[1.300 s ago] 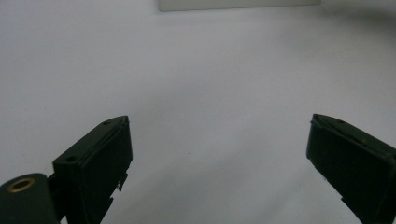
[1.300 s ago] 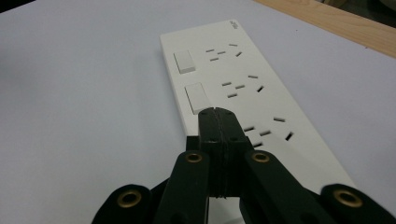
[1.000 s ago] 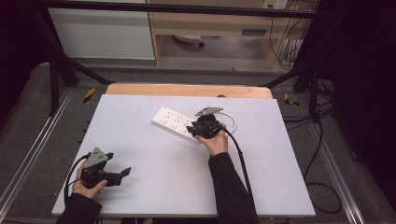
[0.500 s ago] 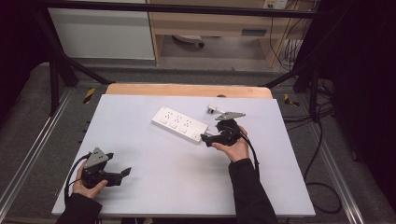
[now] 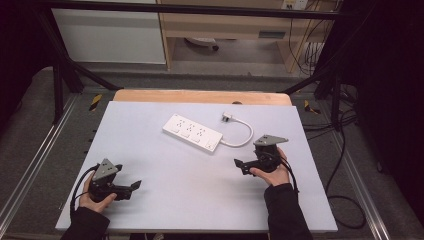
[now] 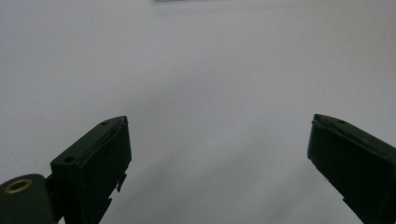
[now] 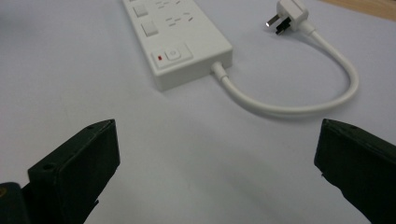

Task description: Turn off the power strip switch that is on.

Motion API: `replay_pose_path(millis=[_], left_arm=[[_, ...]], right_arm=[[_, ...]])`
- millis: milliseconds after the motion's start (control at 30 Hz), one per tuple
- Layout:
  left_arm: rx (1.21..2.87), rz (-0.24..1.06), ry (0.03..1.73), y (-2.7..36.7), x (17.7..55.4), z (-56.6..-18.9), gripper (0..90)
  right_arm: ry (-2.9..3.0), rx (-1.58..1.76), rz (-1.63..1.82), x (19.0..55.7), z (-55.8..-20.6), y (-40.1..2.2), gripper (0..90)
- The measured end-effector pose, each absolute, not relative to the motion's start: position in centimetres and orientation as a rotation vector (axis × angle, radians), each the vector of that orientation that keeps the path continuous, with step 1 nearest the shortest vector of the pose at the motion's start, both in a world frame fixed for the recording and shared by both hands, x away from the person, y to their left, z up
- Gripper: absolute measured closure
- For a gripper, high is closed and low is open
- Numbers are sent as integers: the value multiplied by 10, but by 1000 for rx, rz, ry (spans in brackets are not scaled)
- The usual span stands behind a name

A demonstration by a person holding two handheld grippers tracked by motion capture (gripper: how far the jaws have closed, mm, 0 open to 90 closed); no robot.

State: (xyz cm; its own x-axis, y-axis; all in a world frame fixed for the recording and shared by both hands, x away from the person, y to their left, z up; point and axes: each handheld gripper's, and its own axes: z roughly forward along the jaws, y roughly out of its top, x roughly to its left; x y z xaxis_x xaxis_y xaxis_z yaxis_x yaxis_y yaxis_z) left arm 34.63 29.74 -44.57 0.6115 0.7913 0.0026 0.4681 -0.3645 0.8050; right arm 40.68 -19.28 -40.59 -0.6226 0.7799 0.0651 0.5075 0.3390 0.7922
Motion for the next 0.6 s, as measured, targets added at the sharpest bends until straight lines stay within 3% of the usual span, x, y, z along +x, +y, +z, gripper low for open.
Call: replay_pose_path(millis=[600], left_arm=[[2046,493,987,294,346,-448,56]], right_arm=[[2296,1164,1178,360,-446,-252,5]])
